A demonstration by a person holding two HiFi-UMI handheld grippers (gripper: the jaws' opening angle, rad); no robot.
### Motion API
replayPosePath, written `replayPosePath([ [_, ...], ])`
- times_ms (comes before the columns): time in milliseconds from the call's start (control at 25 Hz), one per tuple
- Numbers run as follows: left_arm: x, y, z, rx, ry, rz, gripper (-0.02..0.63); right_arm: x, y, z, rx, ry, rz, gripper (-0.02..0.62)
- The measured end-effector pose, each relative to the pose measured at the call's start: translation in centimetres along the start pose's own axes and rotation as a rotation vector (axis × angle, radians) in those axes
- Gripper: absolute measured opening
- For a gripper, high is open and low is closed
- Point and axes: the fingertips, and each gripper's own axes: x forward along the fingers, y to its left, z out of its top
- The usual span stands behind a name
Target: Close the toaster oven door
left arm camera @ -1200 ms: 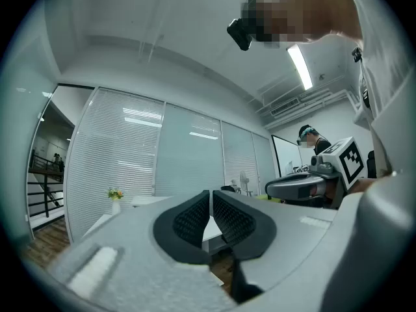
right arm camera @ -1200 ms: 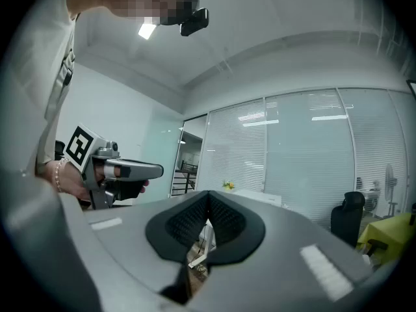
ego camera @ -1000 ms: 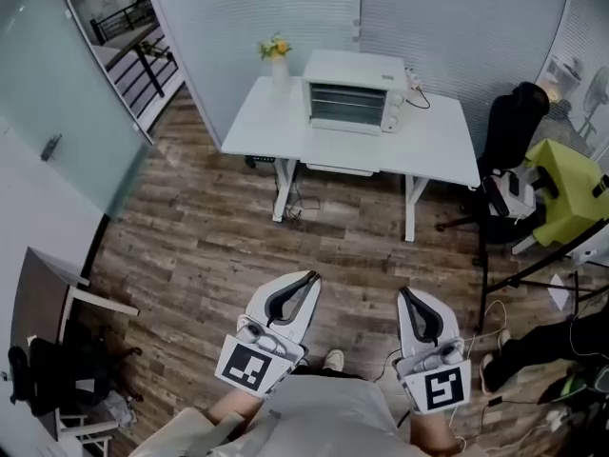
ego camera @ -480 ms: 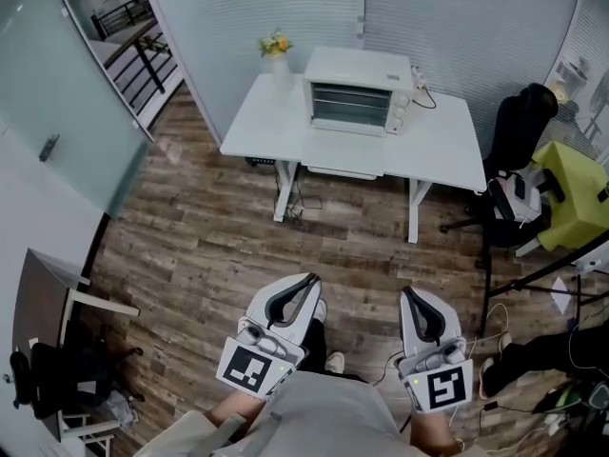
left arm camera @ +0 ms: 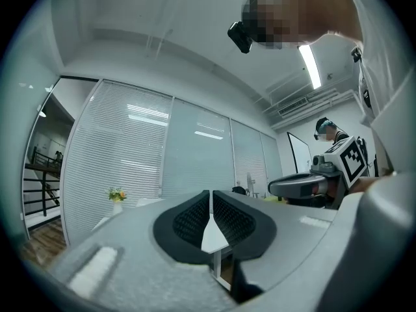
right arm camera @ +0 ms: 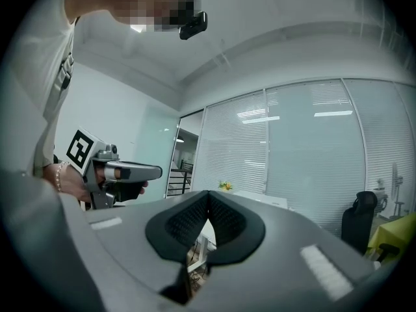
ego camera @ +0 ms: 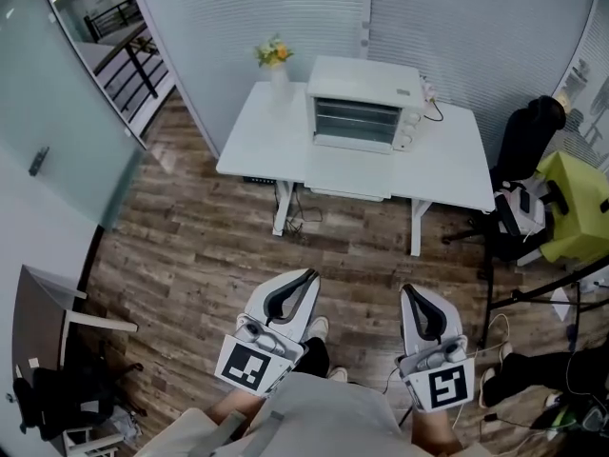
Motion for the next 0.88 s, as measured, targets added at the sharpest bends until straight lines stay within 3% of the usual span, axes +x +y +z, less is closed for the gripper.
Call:
replayPosePath([
  [480, 4.9, 8.9, -0.5, -0.013, -0.007, -0.021, 0.017, 9.9, -1.5, 0.1, -0.003, 0.019, -0.016, 0.005],
  [880, 6.9, 13.5, -1.2, -0.021, -0.005, -0.033, 0.017, 14.4, -1.9, -0.3, 0.003, 0.023, -0.038, 0.005],
])
